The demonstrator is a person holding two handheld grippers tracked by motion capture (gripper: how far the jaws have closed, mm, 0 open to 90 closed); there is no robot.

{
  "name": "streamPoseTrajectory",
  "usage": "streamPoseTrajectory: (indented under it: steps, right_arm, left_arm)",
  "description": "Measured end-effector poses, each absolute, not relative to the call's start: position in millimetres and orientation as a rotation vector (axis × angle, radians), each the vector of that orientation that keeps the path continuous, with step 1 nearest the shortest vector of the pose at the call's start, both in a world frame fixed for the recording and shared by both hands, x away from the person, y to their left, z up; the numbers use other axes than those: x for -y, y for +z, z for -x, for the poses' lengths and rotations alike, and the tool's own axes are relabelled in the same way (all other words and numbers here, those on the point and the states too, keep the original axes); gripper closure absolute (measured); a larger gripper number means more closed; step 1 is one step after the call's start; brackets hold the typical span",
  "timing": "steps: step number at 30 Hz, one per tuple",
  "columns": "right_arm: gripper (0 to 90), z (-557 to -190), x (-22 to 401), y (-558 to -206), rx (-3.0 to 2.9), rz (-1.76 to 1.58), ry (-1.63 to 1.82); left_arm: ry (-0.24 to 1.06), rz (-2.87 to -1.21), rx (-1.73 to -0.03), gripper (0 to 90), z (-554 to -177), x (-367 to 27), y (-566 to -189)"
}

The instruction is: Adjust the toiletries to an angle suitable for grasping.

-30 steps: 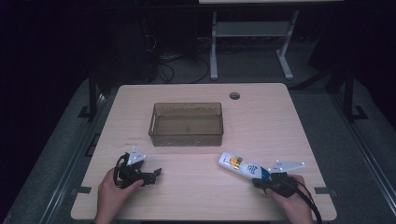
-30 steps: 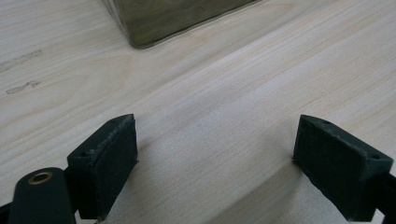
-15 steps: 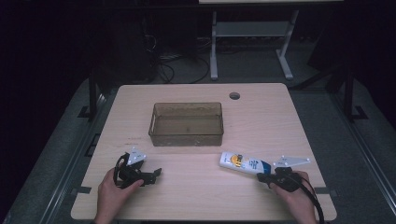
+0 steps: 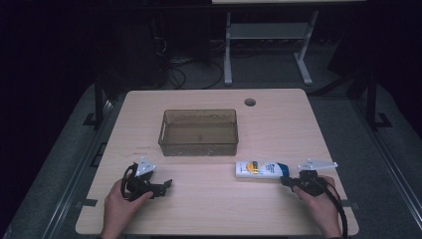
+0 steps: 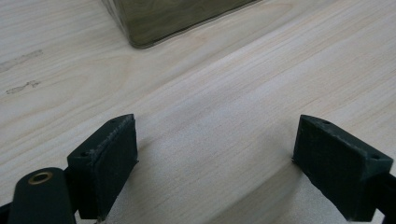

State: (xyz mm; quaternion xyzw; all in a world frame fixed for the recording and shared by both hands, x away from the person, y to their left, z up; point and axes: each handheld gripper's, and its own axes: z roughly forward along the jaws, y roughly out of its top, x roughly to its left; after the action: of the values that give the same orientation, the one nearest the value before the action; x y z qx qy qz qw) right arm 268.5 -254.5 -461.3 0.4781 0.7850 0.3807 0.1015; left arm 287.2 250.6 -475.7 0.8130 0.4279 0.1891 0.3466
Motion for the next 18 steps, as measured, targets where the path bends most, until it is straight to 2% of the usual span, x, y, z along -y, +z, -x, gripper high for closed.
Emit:
streamPoseTrajectory:
  steps: [18]
  right_arm:
    - [90.0, -283.4, 271.2, -461.1, -2.238, -1.468, 1.157]
  left_arm:
    - [0.491, -2.109, -1.110, 12.4, -287.2, -250.6, -475.7]
